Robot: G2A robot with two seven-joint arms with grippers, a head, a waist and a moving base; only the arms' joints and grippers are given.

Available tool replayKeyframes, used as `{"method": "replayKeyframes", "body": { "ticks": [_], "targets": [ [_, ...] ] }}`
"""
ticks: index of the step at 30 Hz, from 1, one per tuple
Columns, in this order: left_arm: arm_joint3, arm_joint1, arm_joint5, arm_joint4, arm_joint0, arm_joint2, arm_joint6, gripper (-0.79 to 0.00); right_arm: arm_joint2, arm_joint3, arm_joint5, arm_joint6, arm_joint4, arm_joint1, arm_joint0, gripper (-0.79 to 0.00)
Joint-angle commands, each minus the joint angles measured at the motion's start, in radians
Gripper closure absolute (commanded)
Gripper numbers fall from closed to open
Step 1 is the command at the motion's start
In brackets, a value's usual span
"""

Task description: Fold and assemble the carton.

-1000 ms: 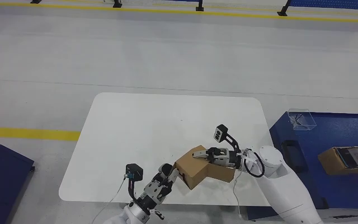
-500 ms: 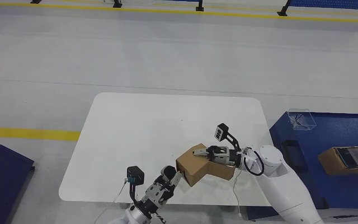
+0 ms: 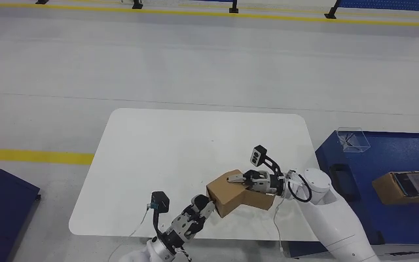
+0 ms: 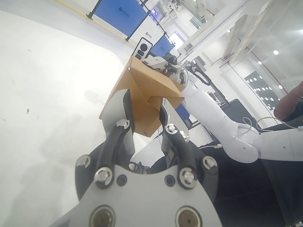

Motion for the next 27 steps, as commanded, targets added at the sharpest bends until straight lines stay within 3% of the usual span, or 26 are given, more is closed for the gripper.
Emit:
{"method": "replayKeyframes", "body": {
  "ticks": [1, 11, 22, 27],
  "targets": [
    [0.003, 0.001, -0.012, -0.017, -0.003, 0.0, -0.019, -0.197, -0.001, 0.001, 0.002, 0.004, 0.002, 0.0, 0.001, 0.0],
    [0.009, 0.012, -0.079, -0.122, -0.006, -0.026, -0.095, -0.206, -0.005, -0.011, 0.018, 0.026, 0.006, 0.002, 0.0, 0.0],
    [0.015, 0.01, -0.028, 0.005, -0.009, -0.03, 0.027, -0.197, 0.002, -0.014, 0.03, 0.061, 0.024, 0.006, -0.004, 0.0],
    [0.019, 0.01, -0.03, 0.051, -0.008, -0.019, 0.057, -0.237, 0.005, -0.015, 0.037, 0.073, 0.033, 0.008, -0.005, 0.0]
  ]
}}
